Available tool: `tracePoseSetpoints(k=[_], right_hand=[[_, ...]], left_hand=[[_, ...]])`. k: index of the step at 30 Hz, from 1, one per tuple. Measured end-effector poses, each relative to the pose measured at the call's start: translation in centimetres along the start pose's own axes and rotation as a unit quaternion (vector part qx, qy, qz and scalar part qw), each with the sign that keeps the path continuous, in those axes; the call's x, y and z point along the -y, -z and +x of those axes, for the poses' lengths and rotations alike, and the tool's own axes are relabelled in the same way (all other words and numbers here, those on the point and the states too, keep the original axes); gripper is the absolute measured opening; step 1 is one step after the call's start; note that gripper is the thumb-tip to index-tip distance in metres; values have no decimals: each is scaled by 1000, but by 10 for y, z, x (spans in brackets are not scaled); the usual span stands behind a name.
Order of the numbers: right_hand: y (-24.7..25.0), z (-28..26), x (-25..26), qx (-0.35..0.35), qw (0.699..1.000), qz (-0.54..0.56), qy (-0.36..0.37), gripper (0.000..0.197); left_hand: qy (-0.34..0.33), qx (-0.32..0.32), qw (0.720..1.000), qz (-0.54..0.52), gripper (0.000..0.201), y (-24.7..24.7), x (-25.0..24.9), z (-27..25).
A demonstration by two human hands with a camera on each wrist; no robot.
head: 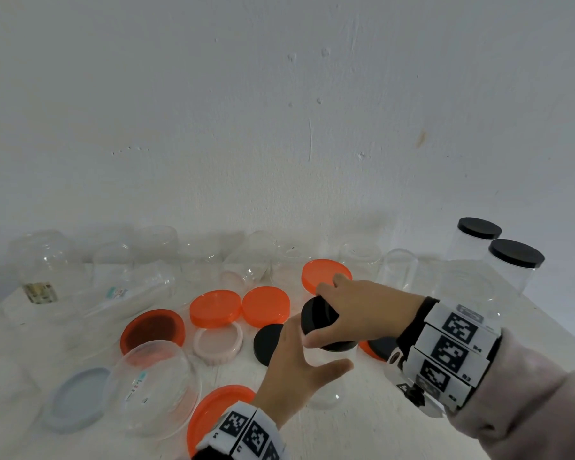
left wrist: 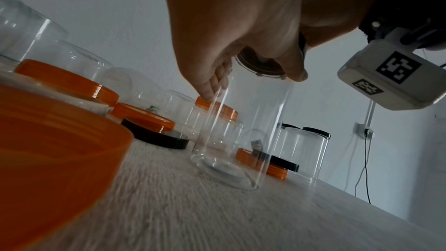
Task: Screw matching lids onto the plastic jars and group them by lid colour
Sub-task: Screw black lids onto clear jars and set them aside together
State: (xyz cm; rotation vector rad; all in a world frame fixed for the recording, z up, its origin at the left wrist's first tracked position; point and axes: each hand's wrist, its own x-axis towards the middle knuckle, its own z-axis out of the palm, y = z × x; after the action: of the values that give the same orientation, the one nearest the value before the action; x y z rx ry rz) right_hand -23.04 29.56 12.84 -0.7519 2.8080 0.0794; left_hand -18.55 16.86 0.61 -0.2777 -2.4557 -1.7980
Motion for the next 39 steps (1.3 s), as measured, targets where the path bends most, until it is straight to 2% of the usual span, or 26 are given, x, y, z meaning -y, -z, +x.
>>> tracePoseSetpoints(k=[4, 9, 14, 18, 22, 24, 30, 35, 39], right_hand=[[0, -2, -2, 27, 997, 65, 20, 81], [11, -5, -9, 56, 992, 87, 71, 78], [12, -3, -7, 74, 993, 71, 56, 76], [1, -3, -2, 26, 999, 9, 25, 73], [-9, -6, 2, -27, 1000, -2, 1, 69], [-10, -7, 1, -28, 1000, 11, 1, 69], [4, -15, -8, 43, 993, 82, 78, 73], [3, -13, -4, 36, 997, 40, 61, 71], [-9, -10, 3, -34, 999, -25, 26, 71]], left_hand=[[5, 3, 1000, -3, 87, 0, 0, 1], [9, 0, 1000, -11, 87, -1, 1, 1], [8, 1, 1000, -8, 88, -1, 1, 0], [4, 2, 1000, -6, 85, 0, 1, -1], [2, -2, 1000, -6, 83, -1, 2, -1], [3, 0, 1000, -8, 83, -1, 1, -1], [5, -3, 1000, -5, 83, 0, 1, -1], [2, 0, 1000, 1, 84, -1, 0, 0], [11, 1, 1000, 3, 85, -1, 0, -1]])
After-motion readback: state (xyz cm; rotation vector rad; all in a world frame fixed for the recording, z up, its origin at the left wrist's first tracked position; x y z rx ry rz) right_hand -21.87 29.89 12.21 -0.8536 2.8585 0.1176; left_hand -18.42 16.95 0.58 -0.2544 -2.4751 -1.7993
